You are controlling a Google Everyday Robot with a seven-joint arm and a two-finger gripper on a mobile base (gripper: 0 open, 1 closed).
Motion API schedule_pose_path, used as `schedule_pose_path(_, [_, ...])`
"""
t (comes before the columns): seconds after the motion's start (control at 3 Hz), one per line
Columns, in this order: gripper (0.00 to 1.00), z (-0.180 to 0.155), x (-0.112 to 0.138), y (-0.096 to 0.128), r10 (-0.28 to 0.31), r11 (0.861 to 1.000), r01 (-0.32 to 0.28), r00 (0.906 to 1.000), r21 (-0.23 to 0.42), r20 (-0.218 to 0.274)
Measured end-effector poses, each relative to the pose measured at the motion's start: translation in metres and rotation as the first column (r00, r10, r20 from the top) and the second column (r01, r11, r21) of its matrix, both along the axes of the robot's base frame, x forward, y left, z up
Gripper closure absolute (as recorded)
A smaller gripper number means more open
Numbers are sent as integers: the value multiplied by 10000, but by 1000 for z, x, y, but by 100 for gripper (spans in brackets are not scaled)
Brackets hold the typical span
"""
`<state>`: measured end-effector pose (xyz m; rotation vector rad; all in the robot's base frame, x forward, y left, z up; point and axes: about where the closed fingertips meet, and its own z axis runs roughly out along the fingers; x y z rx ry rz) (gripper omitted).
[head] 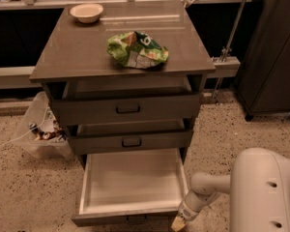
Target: Close bottom drawer
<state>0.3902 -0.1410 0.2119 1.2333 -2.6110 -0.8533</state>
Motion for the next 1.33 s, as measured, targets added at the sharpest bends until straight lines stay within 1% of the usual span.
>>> schedule_pose_path(0.33, [100, -2, 11, 11, -489, 9987, 499, 9938, -78, 995])
schedule_pose_path(0.67, [100, -1, 2, 13, -455, 9990, 456, 9945, 3, 946])
schedule_pose_path(1.0, [100, -24, 3, 6, -877, 9960, 886, 9949, -145, 494])
schedule_pose_path(1.33, [100, -42, 24, 0, -1294, 9905, 1322, 9891, -369, 705])
